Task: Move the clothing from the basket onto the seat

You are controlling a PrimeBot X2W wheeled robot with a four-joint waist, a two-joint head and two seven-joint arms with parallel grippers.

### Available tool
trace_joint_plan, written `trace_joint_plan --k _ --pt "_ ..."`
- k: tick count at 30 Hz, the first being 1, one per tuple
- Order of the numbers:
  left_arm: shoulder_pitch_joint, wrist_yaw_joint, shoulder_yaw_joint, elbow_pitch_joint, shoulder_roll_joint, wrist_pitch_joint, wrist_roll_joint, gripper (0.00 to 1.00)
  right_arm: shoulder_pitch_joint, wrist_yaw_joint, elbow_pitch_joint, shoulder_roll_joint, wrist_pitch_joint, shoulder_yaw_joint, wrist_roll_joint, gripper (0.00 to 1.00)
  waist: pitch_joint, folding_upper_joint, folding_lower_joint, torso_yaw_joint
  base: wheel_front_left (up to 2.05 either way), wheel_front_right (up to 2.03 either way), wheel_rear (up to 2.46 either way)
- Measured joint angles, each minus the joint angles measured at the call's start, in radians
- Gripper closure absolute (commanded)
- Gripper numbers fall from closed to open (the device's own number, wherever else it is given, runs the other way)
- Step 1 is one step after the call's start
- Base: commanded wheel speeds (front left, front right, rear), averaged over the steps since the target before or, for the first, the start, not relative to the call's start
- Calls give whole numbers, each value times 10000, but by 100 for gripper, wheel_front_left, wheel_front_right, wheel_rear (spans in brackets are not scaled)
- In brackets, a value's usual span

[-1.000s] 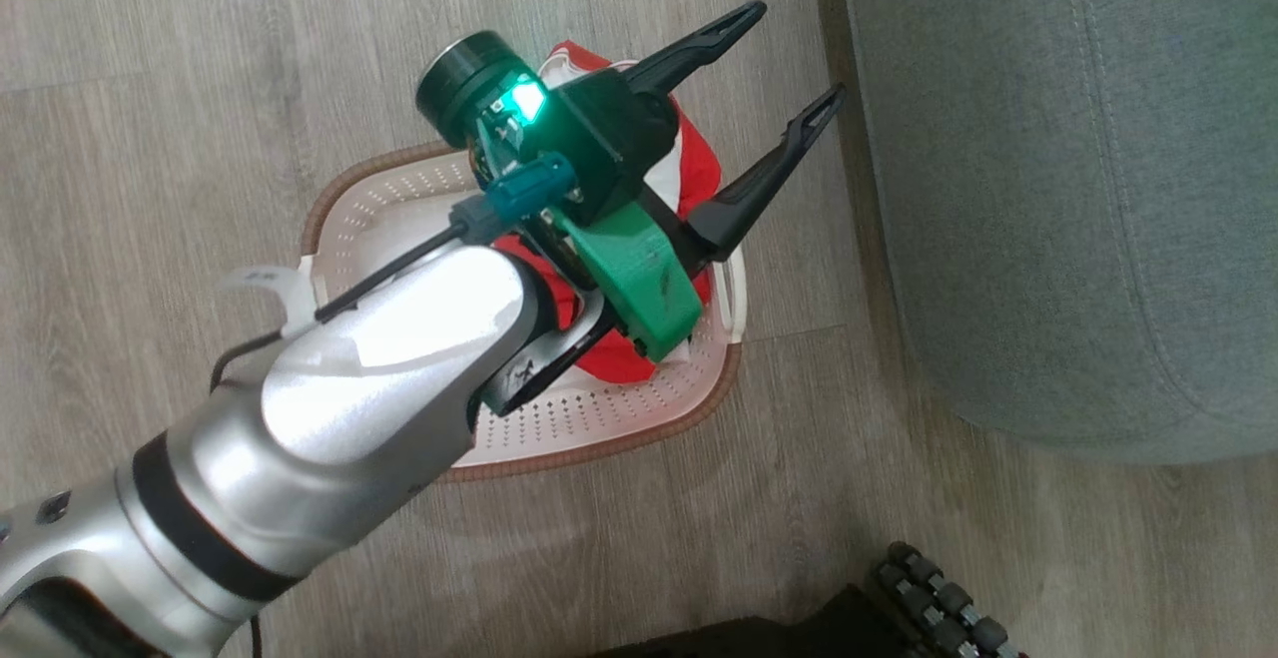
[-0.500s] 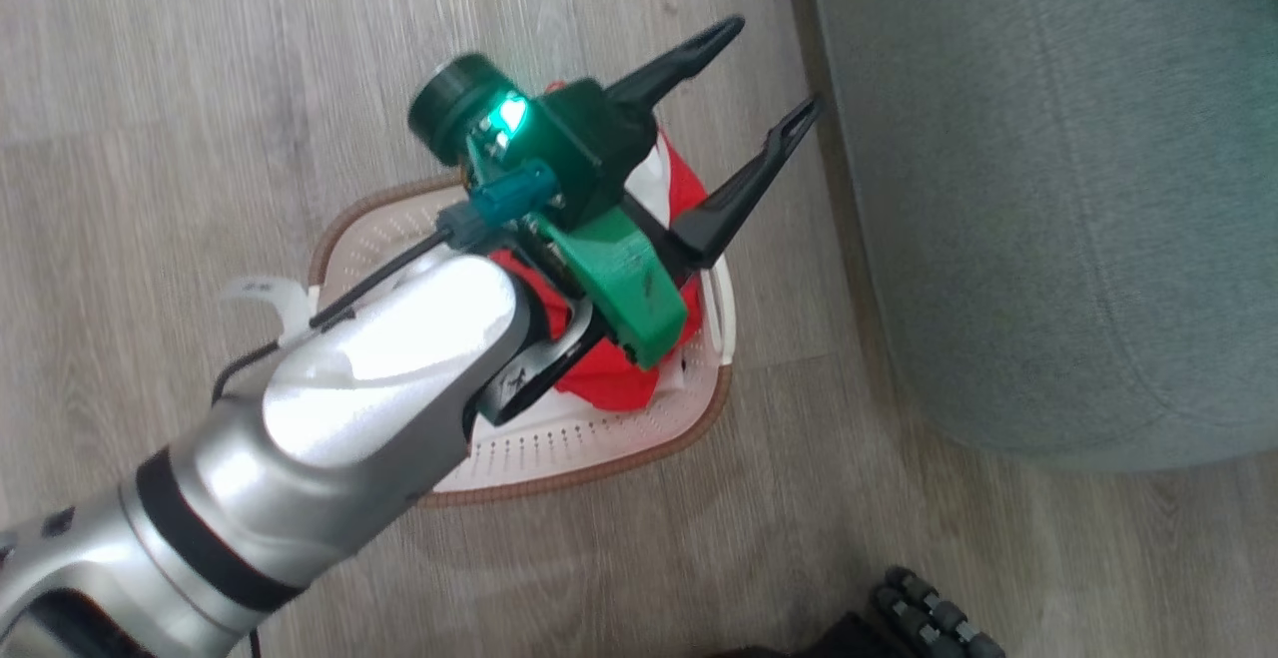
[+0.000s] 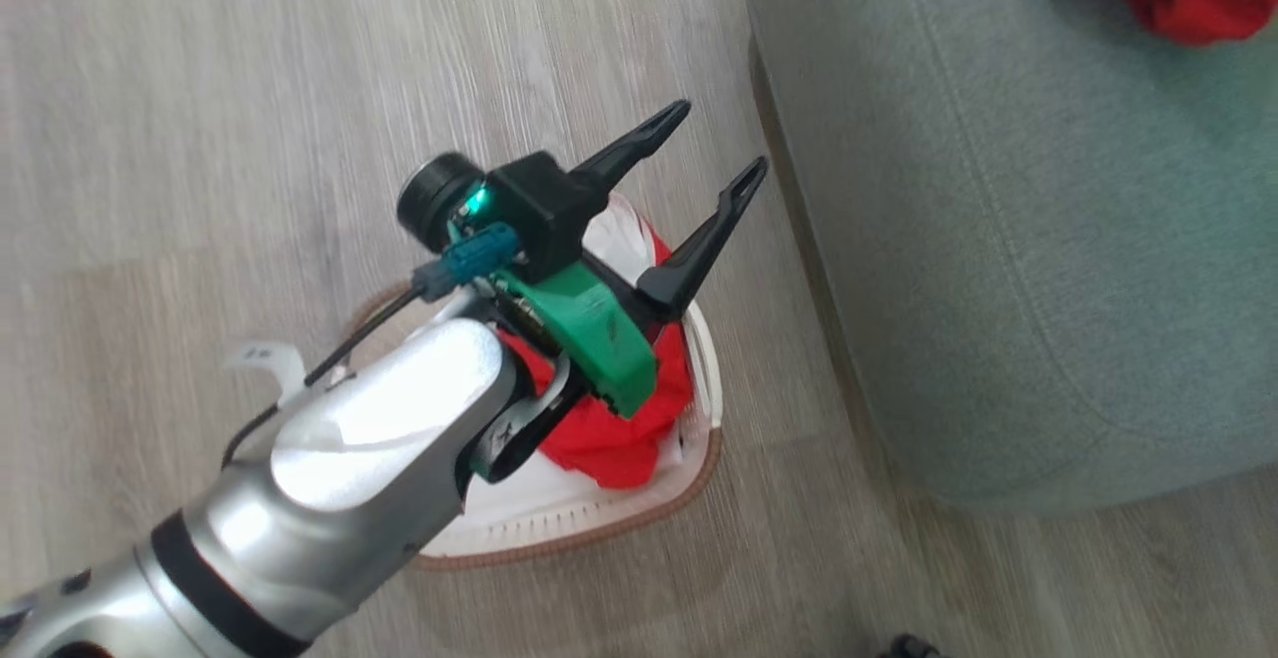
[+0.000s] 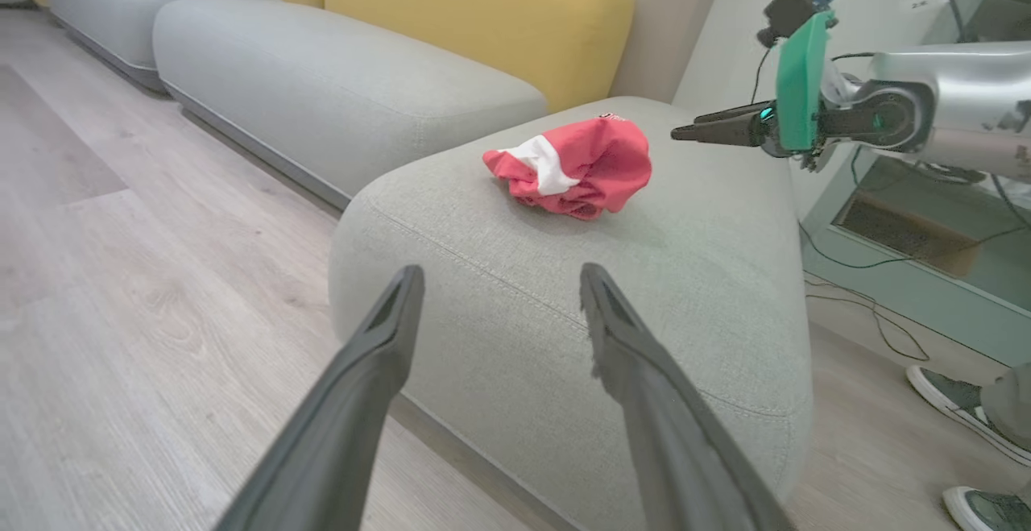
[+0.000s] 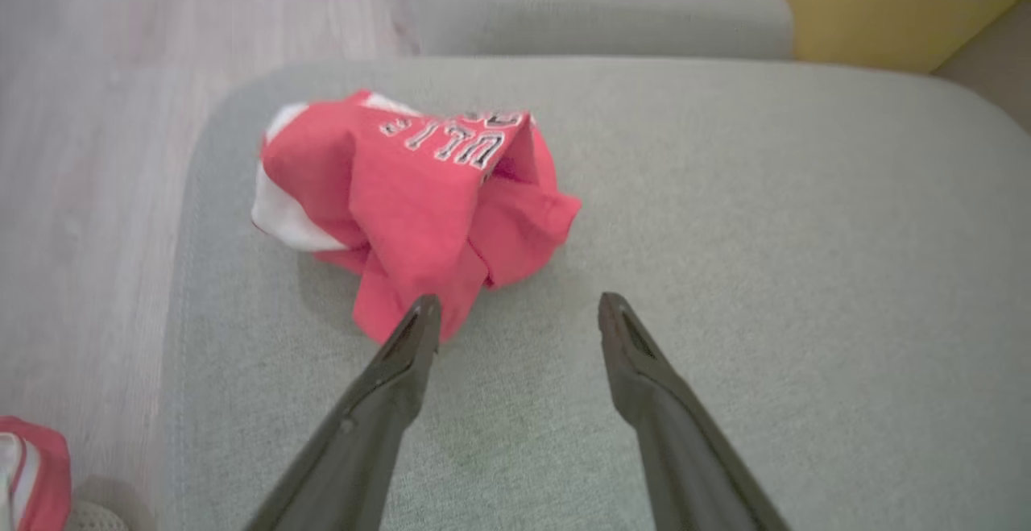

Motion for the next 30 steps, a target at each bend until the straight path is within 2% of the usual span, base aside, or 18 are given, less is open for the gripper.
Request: trace_joint_plan --k 5,9,13,16,22,29,30 --pt "430 146 148 113 4 -240 -205 0 1121 0 -1480 -510 -408 -180 548 0 -723 0 0 140 0 0 0" --pt "784 265 217 105 52 -395 -305 0 2380 0 -3292 -997 -602 -974 675 0 -1398 0 0 368 0 0 0" --pt "1037 428 274 -2 125 -495 -395 0 3398 0 -4907 -982 -633 -2031 433 0 -1833 0 0 600 0 0 0" --pt "1249 556 376 -136 236 -520 -497 0 4295 0 -6136 -589 -587 -2991 59 0 -2110 0 0 809 0 0 0" --pt "1718 788 602 -267 422 -673 -698 0 6194 0 -8487 1001 -412 -4335 -989 0 -2608 0 0 1266 0 0 0" --pt "2383 1191 1083 -527 880 -840 -876 0 7530 0 -9915 2330 -665 -4717 -1538 0 -3020 0 0 1708 0 0 0" --pt "2383 1191 1083 -527 880 -840 -876 0 7530 0 -9915 2330 -665 -4717 -1538 0 -3020 0 0 1708 0 0 0"
